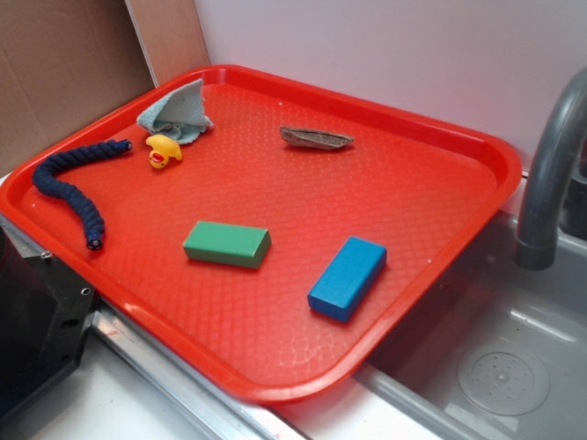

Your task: Grab the green block.

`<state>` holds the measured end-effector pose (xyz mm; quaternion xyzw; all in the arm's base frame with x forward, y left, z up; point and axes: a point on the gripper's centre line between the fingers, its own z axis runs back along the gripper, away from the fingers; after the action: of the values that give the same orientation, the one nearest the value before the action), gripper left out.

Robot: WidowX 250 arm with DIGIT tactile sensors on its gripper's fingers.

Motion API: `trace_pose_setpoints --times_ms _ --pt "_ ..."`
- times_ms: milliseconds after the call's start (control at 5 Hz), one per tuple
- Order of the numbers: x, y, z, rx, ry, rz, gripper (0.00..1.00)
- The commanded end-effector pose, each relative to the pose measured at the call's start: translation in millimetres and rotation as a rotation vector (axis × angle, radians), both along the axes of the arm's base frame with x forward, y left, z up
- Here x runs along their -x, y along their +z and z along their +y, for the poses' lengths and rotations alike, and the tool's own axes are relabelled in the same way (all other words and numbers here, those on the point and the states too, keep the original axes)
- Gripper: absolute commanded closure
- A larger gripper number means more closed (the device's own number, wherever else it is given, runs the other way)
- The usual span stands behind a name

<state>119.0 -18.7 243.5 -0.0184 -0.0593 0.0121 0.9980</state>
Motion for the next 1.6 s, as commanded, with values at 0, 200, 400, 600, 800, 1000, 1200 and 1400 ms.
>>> trace_pose_setpoints --times_ms 0,200,400,600,800,1000,1200,1400 --pt "0 0 0 0.0 0.0 0.0 0.0" --pt "-38 -50 -12 0.029 -0.25 0.002 0.0" --pt "-55 -98 -18 0.059 -0.501 -0.035 0.0" --pt "-58 -148 -32 0.055 -0.739 -0.01 0.0" --pt "-48 -192 -37 -0.057 -0.804 0.059 0.0" --pt "-23 -227 -32 -0.087 -0.804 0.105 0.0" --pt "-16 -238 -34 -0.09 -0.804 0.111 0.0" --pt "-6 -236 -34 -0.088 -0.775 0.111 1.0"
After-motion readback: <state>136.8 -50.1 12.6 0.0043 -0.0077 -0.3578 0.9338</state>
